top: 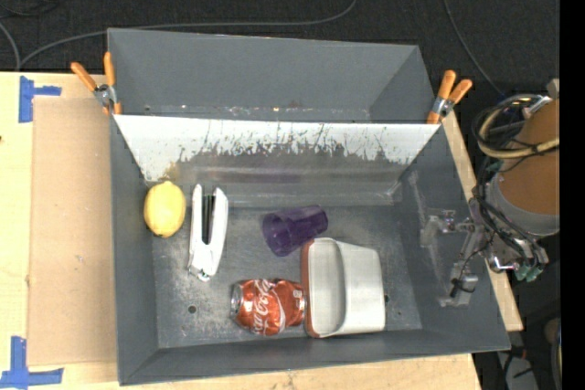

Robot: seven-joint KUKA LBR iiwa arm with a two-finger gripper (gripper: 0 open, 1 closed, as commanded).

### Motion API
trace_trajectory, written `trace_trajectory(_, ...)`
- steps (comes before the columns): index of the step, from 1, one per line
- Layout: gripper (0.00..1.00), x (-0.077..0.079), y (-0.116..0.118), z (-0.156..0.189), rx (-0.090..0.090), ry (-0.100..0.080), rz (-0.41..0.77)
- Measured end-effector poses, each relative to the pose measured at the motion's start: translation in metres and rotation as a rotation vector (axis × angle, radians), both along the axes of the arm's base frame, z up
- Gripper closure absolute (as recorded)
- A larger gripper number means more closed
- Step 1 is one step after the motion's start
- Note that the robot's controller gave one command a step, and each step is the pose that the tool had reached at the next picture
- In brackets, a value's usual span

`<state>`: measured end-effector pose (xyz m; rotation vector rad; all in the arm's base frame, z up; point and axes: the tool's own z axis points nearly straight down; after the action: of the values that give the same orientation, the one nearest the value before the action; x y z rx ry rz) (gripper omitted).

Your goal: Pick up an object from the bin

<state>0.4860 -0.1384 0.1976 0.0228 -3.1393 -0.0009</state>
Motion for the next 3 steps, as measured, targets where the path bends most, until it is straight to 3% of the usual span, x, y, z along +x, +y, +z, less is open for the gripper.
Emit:
trace_trajectory(1,0.0,0.0,0.0,0.0,0.0,0.0,0.0)
trace_trajectory(2,0.0,-0.016,0.013,-0.038,0.002,0.004,0.073)
trace_trajectory(3,0.0,0.007,0.036,-0.051,0.0,-0.003,0.126)
